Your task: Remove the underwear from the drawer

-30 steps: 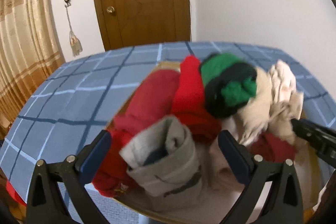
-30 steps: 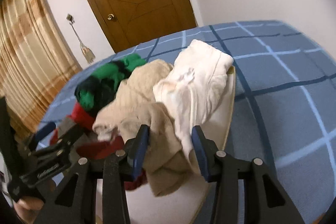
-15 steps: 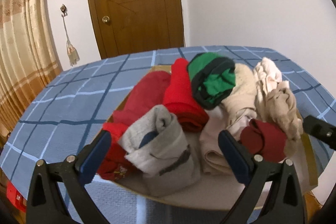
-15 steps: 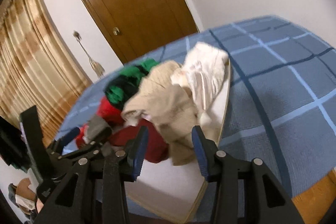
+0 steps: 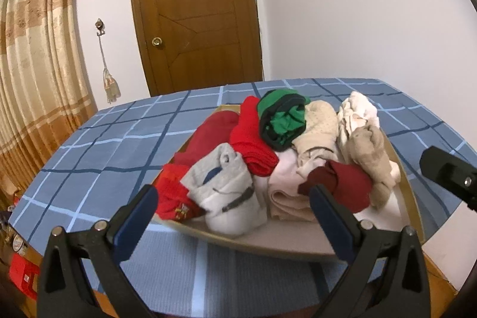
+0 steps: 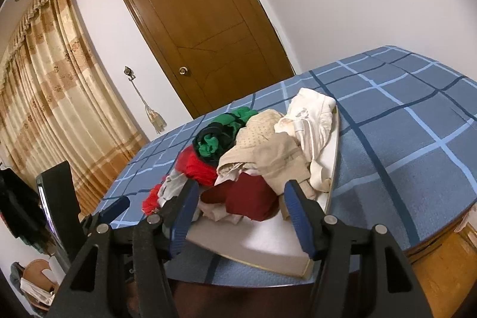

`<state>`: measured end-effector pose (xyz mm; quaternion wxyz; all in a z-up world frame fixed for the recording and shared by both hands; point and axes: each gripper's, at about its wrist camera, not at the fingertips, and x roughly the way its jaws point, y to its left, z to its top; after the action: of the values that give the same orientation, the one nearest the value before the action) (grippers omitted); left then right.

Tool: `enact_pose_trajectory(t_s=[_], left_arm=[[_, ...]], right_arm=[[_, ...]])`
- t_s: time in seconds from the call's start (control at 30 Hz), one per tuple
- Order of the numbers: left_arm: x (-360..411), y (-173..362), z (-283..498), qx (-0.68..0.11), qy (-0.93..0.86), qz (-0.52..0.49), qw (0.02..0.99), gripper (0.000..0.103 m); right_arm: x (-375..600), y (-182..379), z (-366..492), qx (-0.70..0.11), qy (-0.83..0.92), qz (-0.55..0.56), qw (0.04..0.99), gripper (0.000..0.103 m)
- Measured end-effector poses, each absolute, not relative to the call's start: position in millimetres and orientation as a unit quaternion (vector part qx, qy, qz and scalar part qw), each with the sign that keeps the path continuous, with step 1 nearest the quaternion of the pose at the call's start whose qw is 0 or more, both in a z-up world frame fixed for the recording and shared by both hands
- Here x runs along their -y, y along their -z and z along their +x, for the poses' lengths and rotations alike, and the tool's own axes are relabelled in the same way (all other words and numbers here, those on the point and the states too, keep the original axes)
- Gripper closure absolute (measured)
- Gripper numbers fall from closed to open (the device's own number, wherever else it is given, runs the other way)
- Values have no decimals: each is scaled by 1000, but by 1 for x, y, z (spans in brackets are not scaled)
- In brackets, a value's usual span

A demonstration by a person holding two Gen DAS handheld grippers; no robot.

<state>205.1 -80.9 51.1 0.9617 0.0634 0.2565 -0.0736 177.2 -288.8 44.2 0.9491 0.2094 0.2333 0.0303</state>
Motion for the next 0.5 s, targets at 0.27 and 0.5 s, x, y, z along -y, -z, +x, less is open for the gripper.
enact_pose_trajectory(t_s=[0.27,0.5], left_arm=[[74,-59,181,-245,79,45,965,0],[73,-66,151,-226,74,53,970,0]], right_arm=[[278,-52,158,-219,-35,194,956,40],[273,-59,135,-194,-27,175,965,40]])
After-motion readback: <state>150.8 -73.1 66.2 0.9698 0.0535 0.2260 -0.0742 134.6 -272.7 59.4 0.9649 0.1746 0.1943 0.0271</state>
